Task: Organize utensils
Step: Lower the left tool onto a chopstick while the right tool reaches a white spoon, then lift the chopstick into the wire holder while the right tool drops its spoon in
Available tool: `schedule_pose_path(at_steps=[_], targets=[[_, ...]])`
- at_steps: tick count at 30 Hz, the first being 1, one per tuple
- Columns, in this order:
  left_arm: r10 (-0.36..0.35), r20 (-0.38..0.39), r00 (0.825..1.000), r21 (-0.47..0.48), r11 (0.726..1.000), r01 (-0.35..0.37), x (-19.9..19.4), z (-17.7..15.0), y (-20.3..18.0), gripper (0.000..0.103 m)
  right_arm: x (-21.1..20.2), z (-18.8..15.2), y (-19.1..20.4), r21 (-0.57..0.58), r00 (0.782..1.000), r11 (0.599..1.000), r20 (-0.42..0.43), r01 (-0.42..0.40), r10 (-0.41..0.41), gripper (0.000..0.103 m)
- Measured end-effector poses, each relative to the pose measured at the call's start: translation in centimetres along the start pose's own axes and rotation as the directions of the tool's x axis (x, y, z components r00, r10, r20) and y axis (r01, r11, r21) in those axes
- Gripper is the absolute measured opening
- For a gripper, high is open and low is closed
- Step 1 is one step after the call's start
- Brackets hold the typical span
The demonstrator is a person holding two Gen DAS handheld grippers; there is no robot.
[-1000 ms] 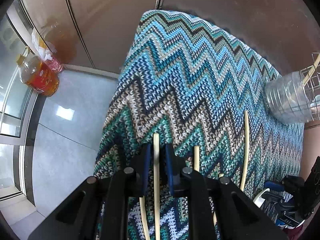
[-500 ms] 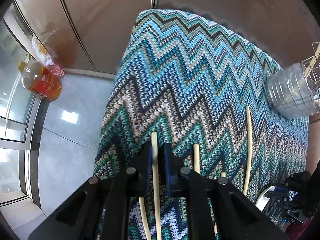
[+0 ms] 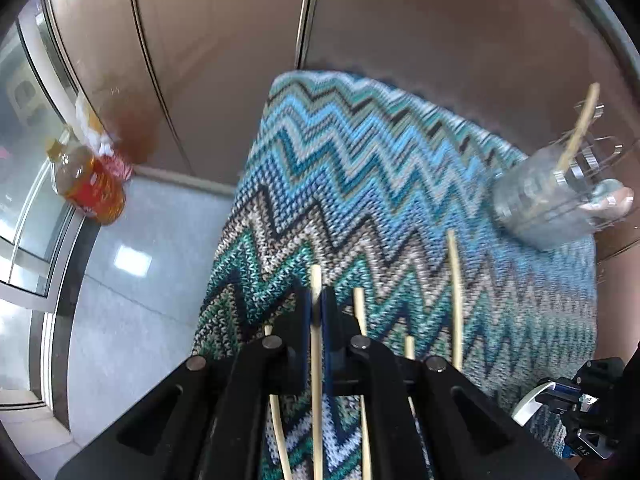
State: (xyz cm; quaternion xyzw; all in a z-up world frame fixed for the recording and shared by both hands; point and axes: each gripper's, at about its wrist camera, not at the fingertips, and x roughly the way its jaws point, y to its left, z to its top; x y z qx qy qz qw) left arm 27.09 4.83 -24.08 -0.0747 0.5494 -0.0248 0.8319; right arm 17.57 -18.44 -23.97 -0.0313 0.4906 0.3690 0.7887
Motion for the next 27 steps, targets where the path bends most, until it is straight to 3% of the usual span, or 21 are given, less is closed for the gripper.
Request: schedule_pose_path(at_steps=[8, 17, 22, 27], targets=[[-0.052, 0.14, 0.989, 0.032, 0.998, 0.048, -6.6, -1.5, 0.3, 0.004, -4.7, -1.1, 3.8, -0.032, 0.991, 0.993, 0.082, 0.11, -0.107, 0.004], [-0.119, 0.317, 0.941, 0.063, 0.993, 0.104, -14.9, -3.5, -0.6, 0.004, -10.5, -2.6, 6.6, 0.02, 0.957, 0.976, 0.198, 0.215, -0.215, 0.004], [-0.165, 0.404, 0.9, 0.076, 0.986, 0.147, -18.6, -4.0, -1.6, 0.004, -14.2, -2.9, 7.5, 0.058, 0.917, 0.956, 0.27, 0.289, -0.294, 0.004], [-0.201, 0.479, 0.854, 0.097, 0.98, 0.177, -20.6, -3.1, -3.8, 0.004, -17.5, -1.7, 7.0, 0.119, 0.85, 0.915, 0.341, 0.385, -0.402, 0.004]])
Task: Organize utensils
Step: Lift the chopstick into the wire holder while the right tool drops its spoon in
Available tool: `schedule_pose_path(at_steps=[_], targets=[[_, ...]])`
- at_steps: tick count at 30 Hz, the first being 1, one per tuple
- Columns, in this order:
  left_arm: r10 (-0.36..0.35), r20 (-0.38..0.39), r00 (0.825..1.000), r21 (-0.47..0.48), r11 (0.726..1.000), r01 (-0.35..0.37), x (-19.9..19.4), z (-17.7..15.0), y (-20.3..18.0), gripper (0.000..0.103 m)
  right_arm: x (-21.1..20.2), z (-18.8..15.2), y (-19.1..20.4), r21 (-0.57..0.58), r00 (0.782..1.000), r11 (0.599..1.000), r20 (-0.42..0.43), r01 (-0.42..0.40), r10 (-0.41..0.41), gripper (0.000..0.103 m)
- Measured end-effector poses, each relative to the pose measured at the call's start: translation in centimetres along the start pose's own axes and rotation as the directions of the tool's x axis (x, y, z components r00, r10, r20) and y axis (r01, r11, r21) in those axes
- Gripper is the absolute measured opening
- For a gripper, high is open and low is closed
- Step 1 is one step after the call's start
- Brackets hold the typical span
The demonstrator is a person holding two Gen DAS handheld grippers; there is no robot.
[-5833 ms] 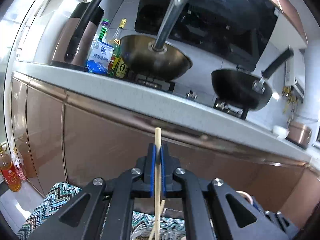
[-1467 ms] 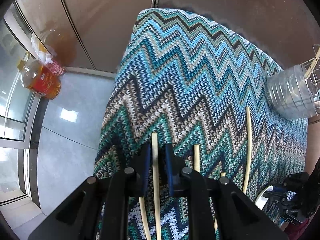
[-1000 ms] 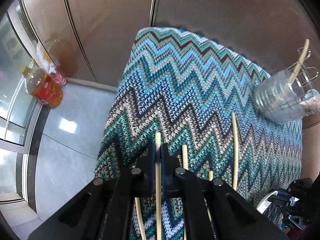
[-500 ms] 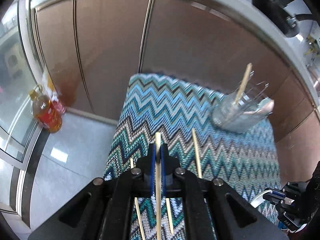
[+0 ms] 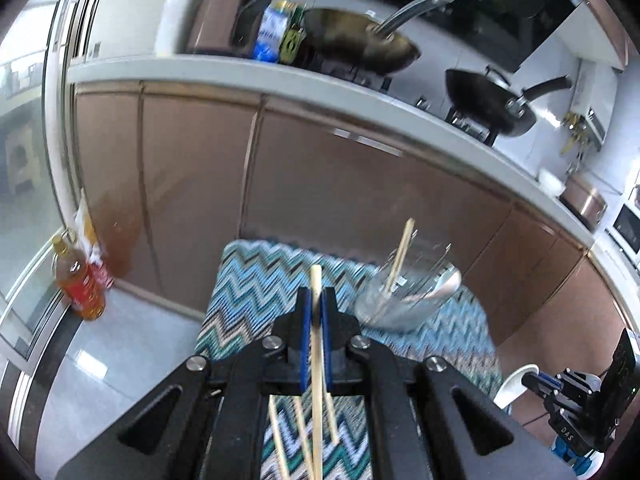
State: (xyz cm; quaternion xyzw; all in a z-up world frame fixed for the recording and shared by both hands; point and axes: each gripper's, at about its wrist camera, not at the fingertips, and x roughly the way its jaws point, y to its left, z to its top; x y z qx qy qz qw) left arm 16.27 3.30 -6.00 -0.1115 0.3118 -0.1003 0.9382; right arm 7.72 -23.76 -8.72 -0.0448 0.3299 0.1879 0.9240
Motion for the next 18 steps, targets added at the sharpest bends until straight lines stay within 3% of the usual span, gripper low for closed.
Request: schedule_pose_path(at_steps=[5, 12, 15, 18], targets=[[-0.029, 0.093, 0.995, 0.005, 1.0, 0.029, 0.6, 2.5, -3.0, 0.004, -0.5, 3.4, -2.0, 0.039, 0.988, 0.993, 0.105, 0.111, -0.115, 0.004], [-0.095, 0.239, 0.966, 0.003, 0.995, 0.097, 3.5, 7.0, -7.7, 0.004, 1.2, 8.3, -4.3, 0.05, 0.938, 0.968, 0.237, 0.248, -0.252, 0.004], [-0.119, 0.268, 0.956, -0.011, 0.992, 0.126, 6.0, 8.4, -9.5, 0.004, 3.2, 9.9, -5.5, 0.052, 0.91, 0.952, 0.281, 0.303, -0.305, 0.004], [-0.131, 0.292, 0.947, -0.023, 0.989, 0.144, 8.6, 9.2, -10.9, 0.004, 5.5, 11.1, -6.9, 0.061, 0.897, 0.943, 0.294, 0.326, -0.329, 0.004]])
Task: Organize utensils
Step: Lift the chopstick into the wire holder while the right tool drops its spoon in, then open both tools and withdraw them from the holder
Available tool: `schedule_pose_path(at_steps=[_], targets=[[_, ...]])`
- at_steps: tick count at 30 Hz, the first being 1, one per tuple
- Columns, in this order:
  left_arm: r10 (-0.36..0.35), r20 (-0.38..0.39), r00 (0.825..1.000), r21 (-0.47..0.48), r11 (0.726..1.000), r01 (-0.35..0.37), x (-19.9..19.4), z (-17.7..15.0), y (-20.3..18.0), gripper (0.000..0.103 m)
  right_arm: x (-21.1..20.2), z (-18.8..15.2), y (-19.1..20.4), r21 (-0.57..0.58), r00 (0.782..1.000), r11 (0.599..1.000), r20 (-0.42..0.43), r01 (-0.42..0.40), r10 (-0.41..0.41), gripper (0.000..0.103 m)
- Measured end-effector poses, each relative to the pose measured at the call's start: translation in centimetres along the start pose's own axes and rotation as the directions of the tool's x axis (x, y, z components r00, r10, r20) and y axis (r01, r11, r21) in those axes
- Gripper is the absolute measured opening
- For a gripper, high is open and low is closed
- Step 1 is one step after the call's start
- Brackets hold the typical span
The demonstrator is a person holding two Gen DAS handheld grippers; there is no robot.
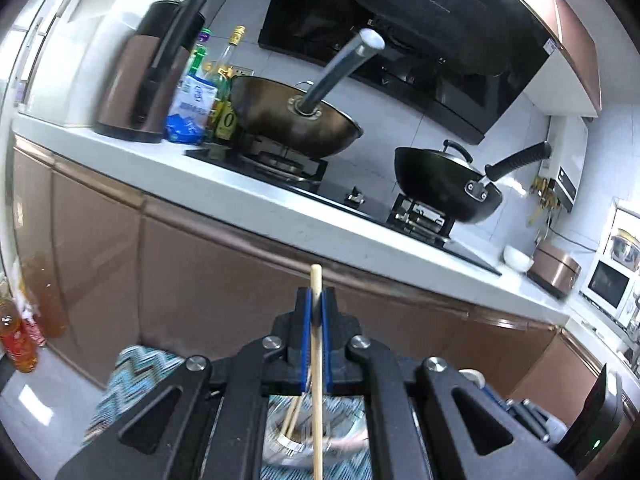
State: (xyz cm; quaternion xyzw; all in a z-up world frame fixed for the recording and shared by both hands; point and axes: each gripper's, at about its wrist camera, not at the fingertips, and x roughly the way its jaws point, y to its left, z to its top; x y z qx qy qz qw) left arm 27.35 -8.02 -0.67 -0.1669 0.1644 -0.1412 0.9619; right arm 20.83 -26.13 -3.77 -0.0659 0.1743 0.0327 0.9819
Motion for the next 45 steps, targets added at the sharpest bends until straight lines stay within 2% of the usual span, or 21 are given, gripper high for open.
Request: schedule_pose_path(at_steps=[4, 12, 17, 20, 25, 27, 31, 37, 45], targets=[[-0.014, 0.025, 1.0, -0.003, 1.0, 0.014, 3.7, -1.1, -1.2, 0.004, 3.0, -0.5, 0.0, -0.031, 1.0, 0.999, -0.013, 0.022, -0.023, 0.004], [0.071, 0.116, 0.991, 0.063, 0.995, -0.079, 8.5, -5.5, -2.1, 0.004, 7.0, -3.5, 0.7, -0.114, 0.997, 0.992, -0.038, 0.061, -0.066, 0.004], [0.089, 0.074, 0.993, 0.077, 0.993, -0.094, 10.4, -7.9, -1.3, 0.006, 8.1, -5.3, 1.0, -0.139, 0.996, 0.989, -0.067, 0.047, -0.057, 0.004], [0.092, 0.069, 0.993, 0.088, 0.991, -0.098, 10.0, -8.0, -1.0, 0.007, 8.0, -5.7, 0.8, -0.125, 0.996, 0.991, -0.081, 0.038, -0.048, 0.006], [0.076, 0.098, 0.992, 0.111, 0.99, -0.087, 7.5, -6.5, -1.2, 0.02, 7.3, -5.1, 0.2, -0.091, 0.997, 0.995, -0.073, 0.032, -0.038, 0.013], [0.073, 0.1, 0.992, 0.117, 0.99, -0.084, 6.3, -5.8, -1.3, 0.021, 6.6, -4.5, 0.3, -0.084, 0.997, 0.996, -0.062, 0.033, -0.039, 0.017], [0.08, 0.116, 0.99, 0.138, 0.986, -0.096, 3.4, -4.4, -1.6, 0.021, 4.7, -3.5, 0.9, -0.085, 0.998, 0.996, -0.042, 0.035, -0.038, 0.018], [0.097, 0.122, 0.988, 0.136, 0.984, -0.113, -2.1, -2.7, -1.0, 0.029, 0.3, -1.5, 1.8, -0.079, 1.0, 0.996, -0.006, 0.027, -0.028, 0.024], [0.165, 0.149, 0.975, 0.149, 0.971, -0.187, -10.5, -1.8, 0.8, 0.036, -6.8, -0.1, 2.4, -0.046, 0.999, 0.999, 0.036, 0.012, -0.01, 0.025]])
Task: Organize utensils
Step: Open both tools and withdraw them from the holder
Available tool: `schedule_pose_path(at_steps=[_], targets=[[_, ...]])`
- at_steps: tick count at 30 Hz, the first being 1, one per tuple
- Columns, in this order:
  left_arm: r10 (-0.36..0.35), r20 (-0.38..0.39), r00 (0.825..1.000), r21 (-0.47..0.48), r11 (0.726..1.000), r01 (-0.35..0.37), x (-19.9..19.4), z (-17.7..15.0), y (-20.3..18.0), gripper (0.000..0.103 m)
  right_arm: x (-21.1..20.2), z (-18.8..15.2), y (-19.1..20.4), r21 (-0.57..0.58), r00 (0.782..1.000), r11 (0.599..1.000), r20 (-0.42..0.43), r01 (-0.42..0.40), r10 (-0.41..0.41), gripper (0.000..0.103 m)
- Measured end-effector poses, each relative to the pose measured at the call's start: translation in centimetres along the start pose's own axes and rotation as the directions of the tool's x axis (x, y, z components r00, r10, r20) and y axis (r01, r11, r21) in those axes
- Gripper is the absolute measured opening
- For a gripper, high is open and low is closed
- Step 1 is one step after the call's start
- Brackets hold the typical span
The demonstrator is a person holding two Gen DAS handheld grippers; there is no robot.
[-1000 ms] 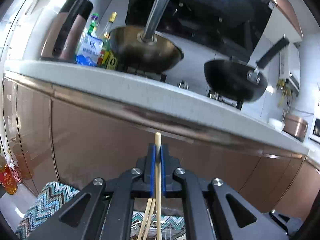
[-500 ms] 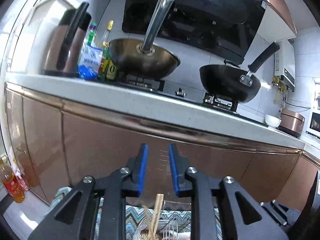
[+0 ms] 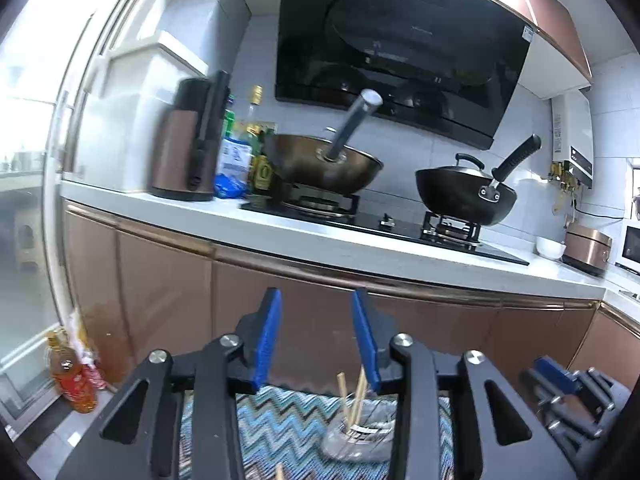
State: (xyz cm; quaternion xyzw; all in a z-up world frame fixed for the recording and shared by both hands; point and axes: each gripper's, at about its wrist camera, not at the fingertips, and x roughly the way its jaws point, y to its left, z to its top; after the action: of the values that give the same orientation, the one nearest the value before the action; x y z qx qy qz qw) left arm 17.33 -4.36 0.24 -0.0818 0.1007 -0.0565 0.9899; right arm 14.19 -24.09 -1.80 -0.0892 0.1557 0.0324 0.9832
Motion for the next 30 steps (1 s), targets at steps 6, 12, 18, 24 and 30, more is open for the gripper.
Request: schedule_pose_path(at_steps=[6, 12, 18, 24, 30], targets=[[0.047, 0.002, 0.999, 0.012, 0.999, -0.047, -4.5, -0.5, 2.5, 0.039, -5.1, 0.2, 0.0, 0.059, 0.999, 0.998, 0.04, -0.015, 0.013, 0.036], [0.091, -0.005, 0.996, 0.038, 0.995, -0.091, -8.2, -2.0, 4.5, 0.04, -9.2, -0.4, 0.7, 0.067, 0.998, 0.998, 0.061, -0.021, 0.017, 0.039], [0.107, -0.049, 0.993, 0.077, 0.992, -0.103, -10.3, -3.9, 5.4, 0.046, -12.4, -1.1, 0.9, 0.083, 0.997, 0.996, 0.074, -0.018, 0.012, 0.045], [0.11, -0.062, 0.992, 0.103, 0.989, -0.103, -11.8, -5.3, 5.4, 0.054, -14.1, -2.2, 0.5, 0.113, 0.998, 0.993, 0.068, -0.014, 0.007, 0.062], [0.113, -0.045, 0.993, 0.159, 0.982, -0.104, -13.0, -6.1, 4.5, 0.059, -14.7, -3.5, -0.2, 0.151, 0.998, 0.988, 0.055, -0.004, -0.004, 0.074]])
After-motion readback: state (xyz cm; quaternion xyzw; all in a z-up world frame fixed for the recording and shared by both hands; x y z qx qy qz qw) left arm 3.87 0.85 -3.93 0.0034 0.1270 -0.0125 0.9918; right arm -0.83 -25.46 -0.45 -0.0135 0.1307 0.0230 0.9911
